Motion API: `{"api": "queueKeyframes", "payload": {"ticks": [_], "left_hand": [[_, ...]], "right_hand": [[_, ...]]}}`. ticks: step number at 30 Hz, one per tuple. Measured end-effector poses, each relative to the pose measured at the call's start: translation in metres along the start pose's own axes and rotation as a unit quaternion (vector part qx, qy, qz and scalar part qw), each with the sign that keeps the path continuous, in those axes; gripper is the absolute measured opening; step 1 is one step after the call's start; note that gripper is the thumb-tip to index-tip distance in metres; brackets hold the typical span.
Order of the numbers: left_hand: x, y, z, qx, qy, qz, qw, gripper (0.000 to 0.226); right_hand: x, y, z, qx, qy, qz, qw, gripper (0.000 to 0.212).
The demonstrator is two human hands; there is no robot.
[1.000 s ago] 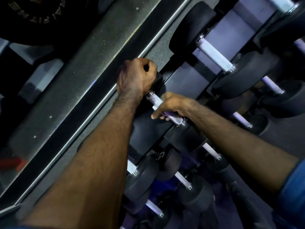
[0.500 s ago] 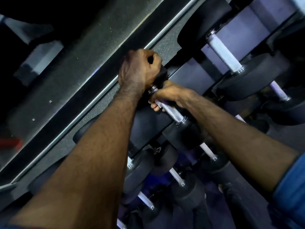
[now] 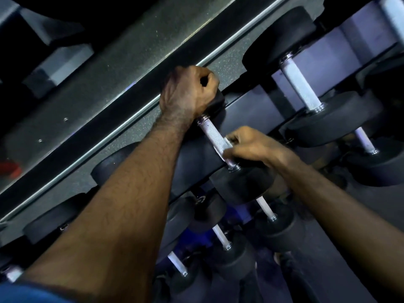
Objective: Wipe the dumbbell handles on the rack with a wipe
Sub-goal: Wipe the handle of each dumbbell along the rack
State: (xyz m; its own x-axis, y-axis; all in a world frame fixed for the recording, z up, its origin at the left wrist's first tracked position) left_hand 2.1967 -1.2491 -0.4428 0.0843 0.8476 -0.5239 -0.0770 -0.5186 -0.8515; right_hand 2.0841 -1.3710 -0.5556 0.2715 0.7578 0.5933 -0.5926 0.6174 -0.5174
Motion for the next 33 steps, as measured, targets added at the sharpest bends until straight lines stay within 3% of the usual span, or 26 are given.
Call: {"api": "queueKeyframes", "payload": {"ticks": [5,9,14,19,24,33], "left_hand": [[-0.002,0.0,-0.001,-0.006,0.022,0.005,1.0,0.034],[0.0,-0.001,-0.001,-0.006,0.02,0.008,1.0,0.034],[0.001,0.0,0.001,-0.004,0.013,0.011,1.0,0.032],[-0.001,-0.001,0.0,-0.003,0.018,0.006,1.0,0.035],[0.0,-0.002,0.001,-0.002,0.016,0.022,1.0,0.033],[0.003,0.0,-0.002,0.01,0.017,0.022,1.0,0.034]], "right_hand": [[0.011,-0.015,0.013,-0.116,-0.025,0.007,0.993,0.042],[0.015,-0.012,0.019,-0.169,-0.015,-0.002,0.986,0.03],[-0.002,0.003,0.05,-0.18,0.03,0.039,0.982,0.027],[0.018,-0.002,0.034,-0.227,0.022,0.059,0.972,0.031],[0.012,0.011,0.061,-0.242,0.008,0.152,0.958,0.031],[0.05,-0.007,0.024,-0.29,0.027,0.059,0.955,0.027]]}}
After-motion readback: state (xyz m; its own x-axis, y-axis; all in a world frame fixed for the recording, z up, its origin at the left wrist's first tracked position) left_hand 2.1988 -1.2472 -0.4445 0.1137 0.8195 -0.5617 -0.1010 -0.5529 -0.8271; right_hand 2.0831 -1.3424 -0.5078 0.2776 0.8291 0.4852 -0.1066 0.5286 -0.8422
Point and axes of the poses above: each hand's wrist, its own z-axis away from the middle knuckle, its own y-axis out of the palm, x = y × z, the point moved 6 cm from there along -z, towards the middle knuckle, and after that the axes turned 12 degrees about z, right-handed, at the moved point
